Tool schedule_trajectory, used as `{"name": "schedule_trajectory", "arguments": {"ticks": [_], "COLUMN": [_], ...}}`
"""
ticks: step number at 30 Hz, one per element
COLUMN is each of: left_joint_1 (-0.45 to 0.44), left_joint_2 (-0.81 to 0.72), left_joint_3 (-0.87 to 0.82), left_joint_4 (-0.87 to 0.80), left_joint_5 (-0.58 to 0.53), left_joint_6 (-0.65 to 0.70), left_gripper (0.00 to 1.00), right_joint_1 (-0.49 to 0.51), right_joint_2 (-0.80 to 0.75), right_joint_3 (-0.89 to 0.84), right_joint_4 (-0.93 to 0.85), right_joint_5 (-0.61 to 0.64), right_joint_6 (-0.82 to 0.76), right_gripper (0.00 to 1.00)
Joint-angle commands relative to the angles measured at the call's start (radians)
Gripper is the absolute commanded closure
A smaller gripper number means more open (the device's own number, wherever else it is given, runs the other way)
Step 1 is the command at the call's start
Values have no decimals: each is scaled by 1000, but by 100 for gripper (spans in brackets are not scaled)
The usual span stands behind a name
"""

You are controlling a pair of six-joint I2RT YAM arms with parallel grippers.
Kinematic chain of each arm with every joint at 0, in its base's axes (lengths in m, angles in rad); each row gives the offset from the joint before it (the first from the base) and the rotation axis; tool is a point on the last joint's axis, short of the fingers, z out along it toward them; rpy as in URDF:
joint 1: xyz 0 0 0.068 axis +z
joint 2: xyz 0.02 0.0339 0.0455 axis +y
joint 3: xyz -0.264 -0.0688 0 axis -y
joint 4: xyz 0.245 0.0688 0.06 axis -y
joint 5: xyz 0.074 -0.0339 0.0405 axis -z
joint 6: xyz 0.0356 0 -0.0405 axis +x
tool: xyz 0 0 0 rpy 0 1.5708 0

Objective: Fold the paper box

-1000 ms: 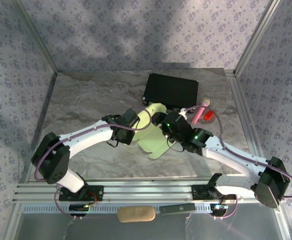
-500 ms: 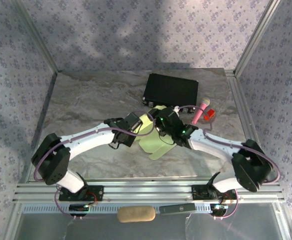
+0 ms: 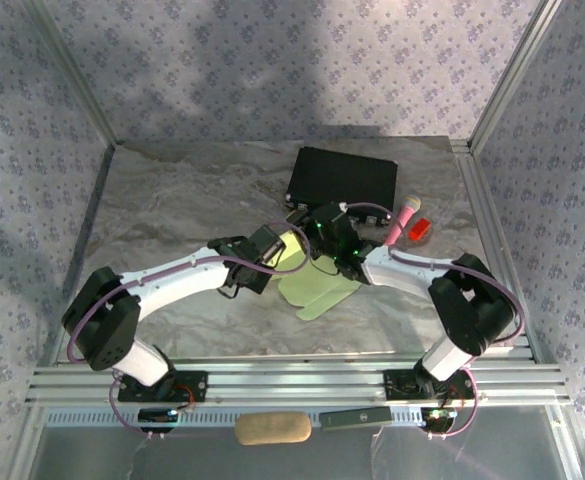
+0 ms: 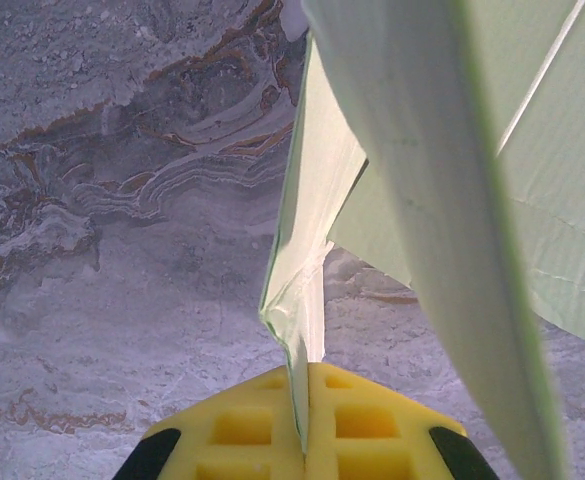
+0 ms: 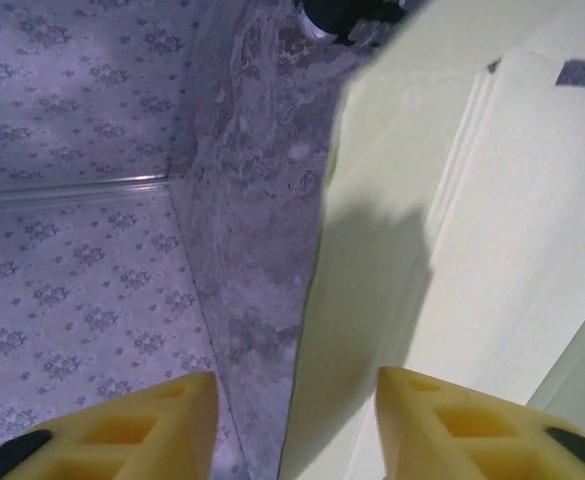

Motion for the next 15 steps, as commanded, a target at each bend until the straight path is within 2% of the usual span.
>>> {"name": "schedule_trajectory", "arguments": {"ticks": [1, 3, 11, 15], "left_joint_1": [-3, -2, 5, 9], "left_joint_2": [-6, -9, -12, -19], "left_joint_3": [-11, -11, -20, -21], "left_joint_4": [-18, -20, -8, -9], "left_joint_5": [-22, -27, -39, -43], "left_joint_6": [21, 21, 18, 15], "left_gripper": [100, 100, 100, 100], "right_joint_1": [-11, -18, -34, -36], "right_joint_2": [17, 10, -5, 6], "right_joint_3": [-18, -41, -81, -114], "right_joint_4": [63, 78, 99, 159], "right_joint_5": [-19, -9, -1, 0], "right_joint_6": [24, 33, 36, 66], "right_gripper": [62, 68, 81, 94]}}
